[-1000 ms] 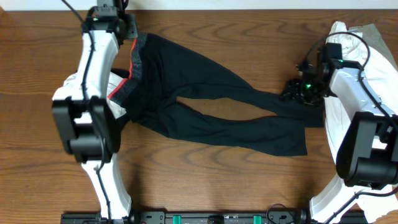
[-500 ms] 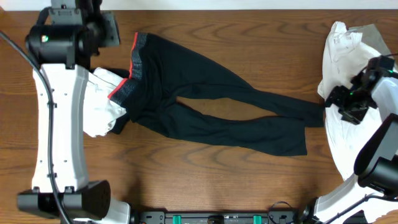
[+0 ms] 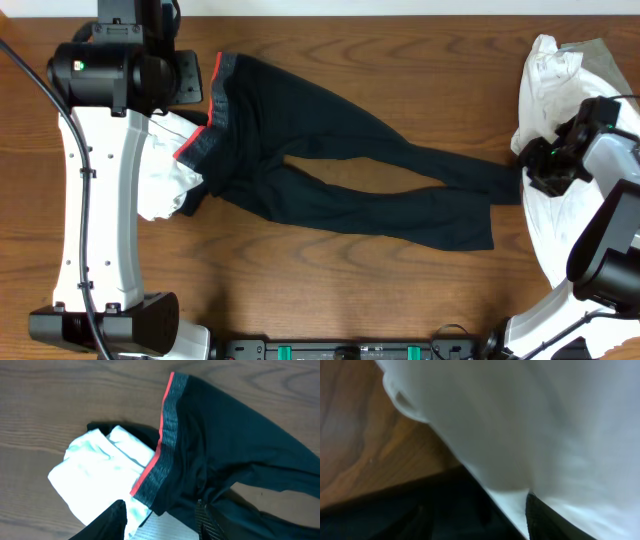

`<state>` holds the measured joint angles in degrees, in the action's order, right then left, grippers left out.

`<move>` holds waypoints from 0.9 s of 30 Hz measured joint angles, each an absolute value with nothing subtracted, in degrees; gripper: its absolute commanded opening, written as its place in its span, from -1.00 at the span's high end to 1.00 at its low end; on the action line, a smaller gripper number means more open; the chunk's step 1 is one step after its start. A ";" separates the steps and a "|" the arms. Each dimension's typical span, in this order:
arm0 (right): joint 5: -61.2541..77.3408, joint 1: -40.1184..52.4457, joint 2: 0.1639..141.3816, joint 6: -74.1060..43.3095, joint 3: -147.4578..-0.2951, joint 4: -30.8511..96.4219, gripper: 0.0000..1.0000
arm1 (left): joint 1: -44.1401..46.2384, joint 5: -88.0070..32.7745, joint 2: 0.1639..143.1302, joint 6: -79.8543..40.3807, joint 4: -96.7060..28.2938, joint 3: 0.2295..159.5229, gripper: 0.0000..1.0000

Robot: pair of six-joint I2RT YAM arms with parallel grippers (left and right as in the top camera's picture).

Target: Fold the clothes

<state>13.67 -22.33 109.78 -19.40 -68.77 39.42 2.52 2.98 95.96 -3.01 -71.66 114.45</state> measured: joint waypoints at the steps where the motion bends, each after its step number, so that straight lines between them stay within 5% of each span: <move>1: 14.35 -22.17 109.78 -19.79 -68.10 38.81 -0.08 | 2.52 2.98 95.96 -2.98 -71.79 114.45 0.05; 18: 19.97 -21.89 109.78 -21.41 -67.02 35.03 0.96 | 2.52 3.01 95.96 -3.07 -71.79 114.45 -0.06; 27: 32.25 -22.37 108.66 -19.84 -68.60 29.71 0.97 | 2.52 2.98 95.96 -3.18 -71.72 114.45 -0.08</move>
